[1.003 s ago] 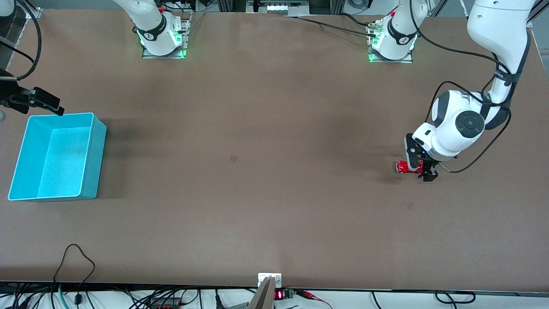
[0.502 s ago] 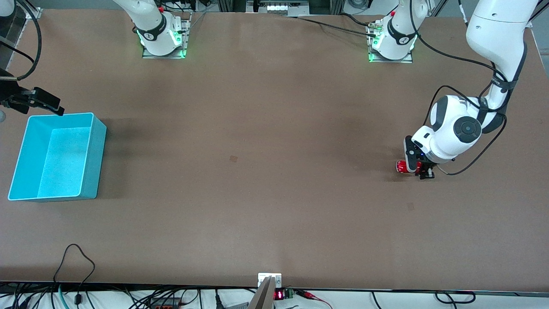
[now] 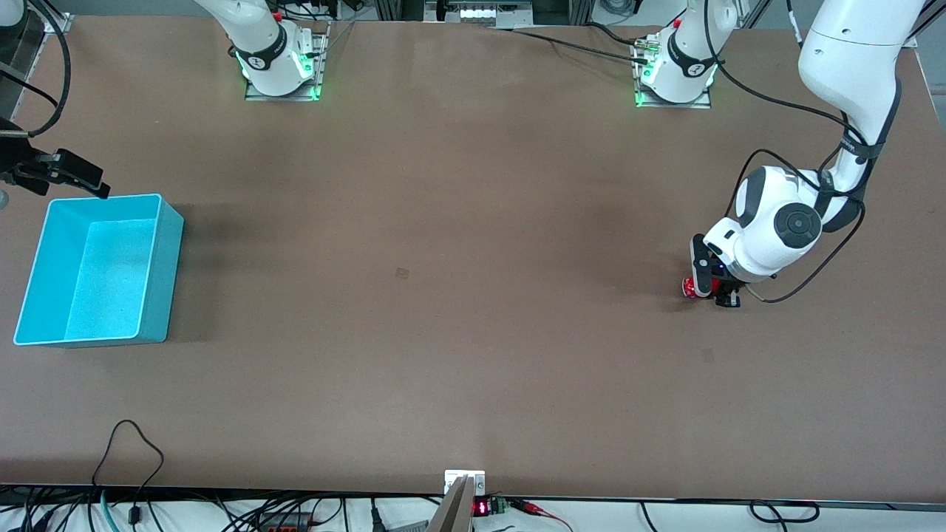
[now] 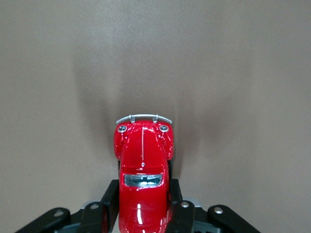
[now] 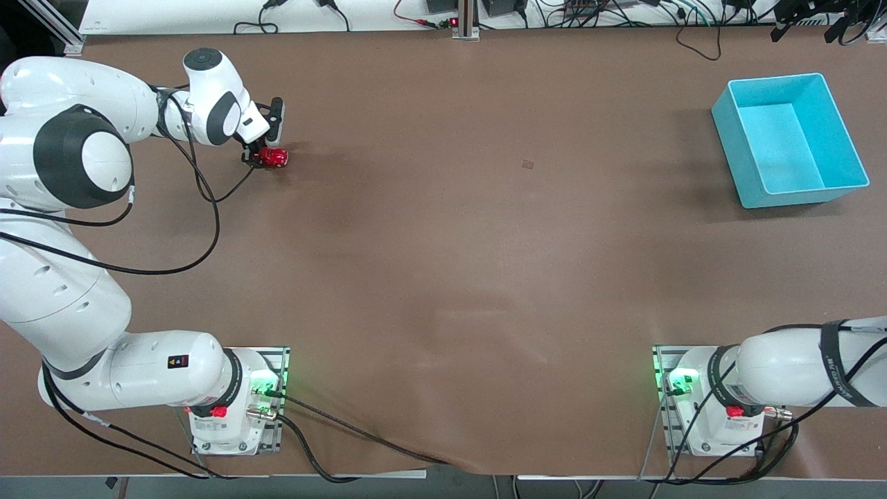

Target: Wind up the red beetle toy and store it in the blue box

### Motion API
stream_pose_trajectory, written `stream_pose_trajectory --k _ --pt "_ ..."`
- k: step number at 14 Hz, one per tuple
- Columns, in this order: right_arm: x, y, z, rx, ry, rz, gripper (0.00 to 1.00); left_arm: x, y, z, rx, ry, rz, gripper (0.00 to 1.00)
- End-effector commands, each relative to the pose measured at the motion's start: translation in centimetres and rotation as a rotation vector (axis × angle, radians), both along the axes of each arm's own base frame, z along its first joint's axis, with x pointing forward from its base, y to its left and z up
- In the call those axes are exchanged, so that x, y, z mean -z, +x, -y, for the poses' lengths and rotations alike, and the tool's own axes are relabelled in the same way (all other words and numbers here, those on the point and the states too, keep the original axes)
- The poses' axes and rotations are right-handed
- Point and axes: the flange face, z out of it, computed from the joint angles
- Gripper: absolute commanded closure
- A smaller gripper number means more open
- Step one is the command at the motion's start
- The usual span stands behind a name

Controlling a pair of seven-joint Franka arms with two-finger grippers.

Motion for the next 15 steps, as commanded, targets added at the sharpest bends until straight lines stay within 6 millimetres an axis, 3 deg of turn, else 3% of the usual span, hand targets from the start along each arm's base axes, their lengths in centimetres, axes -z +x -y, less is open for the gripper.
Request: stream_pose_trajectory --k 1,7,11,15 --pt "-0.7 -0.3 -0.2 -0.008 0.001 -0.001 0.0 0.0 0.5 0.0 0.027 0.009 0.004 0.73" --pt "-0.7 -0.2 -1.4 -0.03 0.001 0.0 0.0 0.1 0.5 -0.9 0.024 0.011 -0.004 0.73" --pt "-0.7 -0.2 -1.2 -0.029 0.0 0.0 0.0 0.1 0.2 -5.5 0.011 0.014 -0.01 0.73" --pt "-0.6 -0.2 -1.0 -0.026 -0.003 -0.002 0.0 0.1 -0.2 -8.5 -0.013 0.014 -0.01 0.73"
